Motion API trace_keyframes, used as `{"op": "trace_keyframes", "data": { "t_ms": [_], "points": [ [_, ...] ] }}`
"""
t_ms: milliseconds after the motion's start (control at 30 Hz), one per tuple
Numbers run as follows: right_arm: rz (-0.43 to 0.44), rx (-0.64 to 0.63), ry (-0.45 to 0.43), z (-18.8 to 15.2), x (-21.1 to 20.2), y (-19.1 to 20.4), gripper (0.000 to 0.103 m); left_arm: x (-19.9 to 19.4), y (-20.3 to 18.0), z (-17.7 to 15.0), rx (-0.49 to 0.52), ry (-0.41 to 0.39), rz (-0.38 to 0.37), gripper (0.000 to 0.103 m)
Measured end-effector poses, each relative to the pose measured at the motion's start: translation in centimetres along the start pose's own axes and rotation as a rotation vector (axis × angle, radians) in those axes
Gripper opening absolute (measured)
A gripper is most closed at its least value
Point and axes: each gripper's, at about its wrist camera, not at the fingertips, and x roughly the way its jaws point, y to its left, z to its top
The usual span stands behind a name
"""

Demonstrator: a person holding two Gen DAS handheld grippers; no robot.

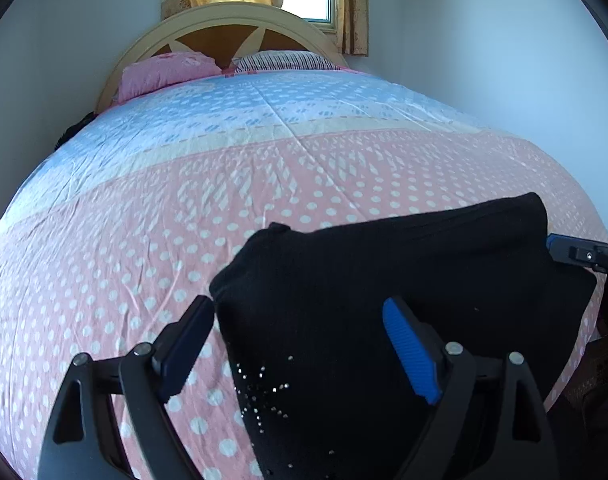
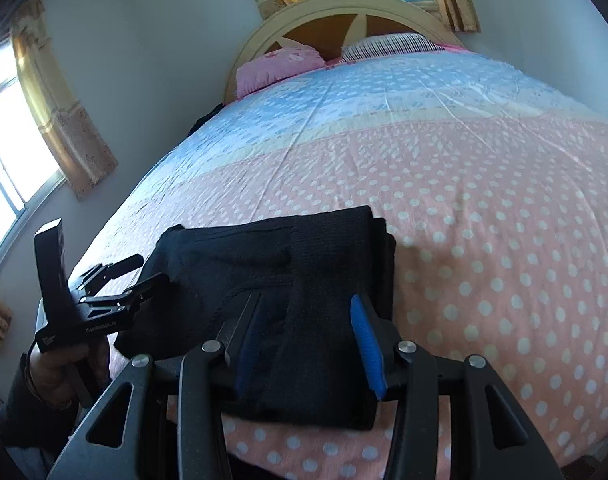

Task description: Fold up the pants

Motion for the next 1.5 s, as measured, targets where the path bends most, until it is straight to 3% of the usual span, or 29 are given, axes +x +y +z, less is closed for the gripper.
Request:
{"op": "trace_keyframes", "data": {
  "t_ms": [267, 667, 833, 1000, 1100, 1233, 1333, 1500],
  "points": [
    [-0.061, -0.113, 0.057, -3.5, 0.0, 1.1, 0.046, -1.8, -0.3, -1.5, 0.020, -0.010, -0.001, 0.094],
    [-0.086, -0.157, 0.023, -5.0, 0.1, 1.2, 0.047, -0.9, 0.4, -2.2, -0.033, 0.012, -0.036, 0.099],
    [-0.056, -0.140, 0.038, -3.4, -0.9, 1.3, 0.047, -1.0, 0.4, -2.2, -0.034, 0.013, -0.037, 0.100],
    [-0.042, -0.101, -0.062, 0.3, -1.9, 0.9, 0.047, -1.8, 0.1, -2.3, -0.011, 0.003, -0.022, 0.100],
    [-0.022, -0.091, -0.080, 2.4, -0.5, 0.9, 0.047, -2.0, -0.6, -2.1, 0.019, -0.004, -0.023, 0.100],
    [0.001, -0.061, -0.034, 4.3, 2.9, 0.5, 0.047, -1.9, -0.9, -2.2, 0.038, 0.005, -0.023, 0.100],
    [-0.024, -0.042, 0.042, 4.6, 5.4, -0.5, 0.047, -1.8, -0.6, -2.1, 0.031, 0.006, -0.020, 0.100],
    [-0.005, -0.012, -0.014, 3.5, 2.9, -0.9, 0.047, -1.6, 0.2, -2.1, 0.010, 0.010, -0.024, 0.100]
  ]
}}
